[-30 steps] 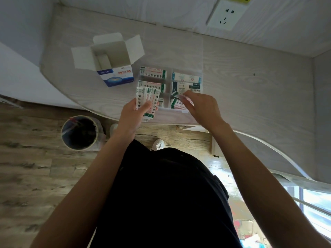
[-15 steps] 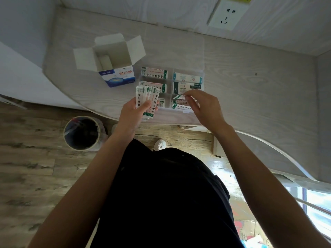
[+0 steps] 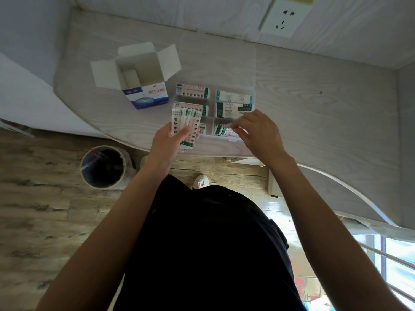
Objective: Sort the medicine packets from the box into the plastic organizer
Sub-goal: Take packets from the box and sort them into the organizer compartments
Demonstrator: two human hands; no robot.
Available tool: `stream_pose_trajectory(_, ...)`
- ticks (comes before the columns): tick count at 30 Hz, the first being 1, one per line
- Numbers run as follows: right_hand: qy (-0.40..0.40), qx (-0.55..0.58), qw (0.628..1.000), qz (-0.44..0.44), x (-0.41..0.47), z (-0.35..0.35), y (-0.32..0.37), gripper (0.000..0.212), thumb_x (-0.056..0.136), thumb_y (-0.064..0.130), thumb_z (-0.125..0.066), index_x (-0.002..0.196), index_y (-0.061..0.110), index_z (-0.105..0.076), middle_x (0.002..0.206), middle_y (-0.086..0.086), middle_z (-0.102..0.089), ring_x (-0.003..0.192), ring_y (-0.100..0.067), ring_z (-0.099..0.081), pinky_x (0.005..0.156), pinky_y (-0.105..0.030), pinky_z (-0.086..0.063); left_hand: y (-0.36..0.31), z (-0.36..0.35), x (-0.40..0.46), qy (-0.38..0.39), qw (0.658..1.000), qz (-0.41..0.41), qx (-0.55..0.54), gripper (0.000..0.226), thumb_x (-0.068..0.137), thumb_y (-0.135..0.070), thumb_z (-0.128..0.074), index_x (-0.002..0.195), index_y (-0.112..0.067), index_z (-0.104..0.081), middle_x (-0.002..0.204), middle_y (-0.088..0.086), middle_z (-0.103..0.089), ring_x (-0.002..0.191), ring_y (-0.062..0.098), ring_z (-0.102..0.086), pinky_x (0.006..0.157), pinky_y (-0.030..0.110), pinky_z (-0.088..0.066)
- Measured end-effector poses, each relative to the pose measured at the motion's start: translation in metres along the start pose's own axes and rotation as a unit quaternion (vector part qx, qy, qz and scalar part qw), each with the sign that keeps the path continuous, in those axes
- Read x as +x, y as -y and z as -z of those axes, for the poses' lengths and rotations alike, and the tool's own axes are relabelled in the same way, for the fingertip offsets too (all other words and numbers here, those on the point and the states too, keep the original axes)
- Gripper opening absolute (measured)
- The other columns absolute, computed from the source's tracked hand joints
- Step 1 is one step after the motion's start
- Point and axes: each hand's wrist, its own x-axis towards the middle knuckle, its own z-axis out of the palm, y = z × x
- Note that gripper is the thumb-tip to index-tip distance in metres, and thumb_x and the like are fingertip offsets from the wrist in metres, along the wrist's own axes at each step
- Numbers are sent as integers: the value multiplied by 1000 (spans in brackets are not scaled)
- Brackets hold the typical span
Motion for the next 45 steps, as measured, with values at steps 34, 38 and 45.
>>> stream_pose_trajectory(34, 114, -70, 989, -65, -1, 0, 11, 31, 83, 5, -65, 110, 21, -67, 106, -2, -69, 92, -27, -65, 66, -34, -51, -1, 6, 0, -11, 1000, 9, -19, 15, 93, -19, -53, 105, -22, -62, 98, -2, -70, 91, 10, -66, 81, 28, -50)
stream_pose_trajectory(38, 106, -104, 987, -59, 6, -6, 19, 28, 76, 5, -72, 100, 20, -71, 91, 1, -73, 76, -23, -69, 56, -28, -50, 0, 3, -1, -3, 1000, 12, -18, 13, 93, -20, -54, 100, -28, -62, 93, -8, -71, 93, 9, -66, 88, 32, -48)
stream_pose_trajectory(45, 134, -167, 977, 17, 15, -7, 20, 18, 77, 7, -69, 92, 15, -72, 85, -1, -71, 69, -23, -67, 59, -29, -51, -2, 1, 0, 12, 1000, 12, -7, 14, 92, -22, -54, 103, -26, -61, 97, -6, -70, 97, 12, -65, 97, 40, -45)
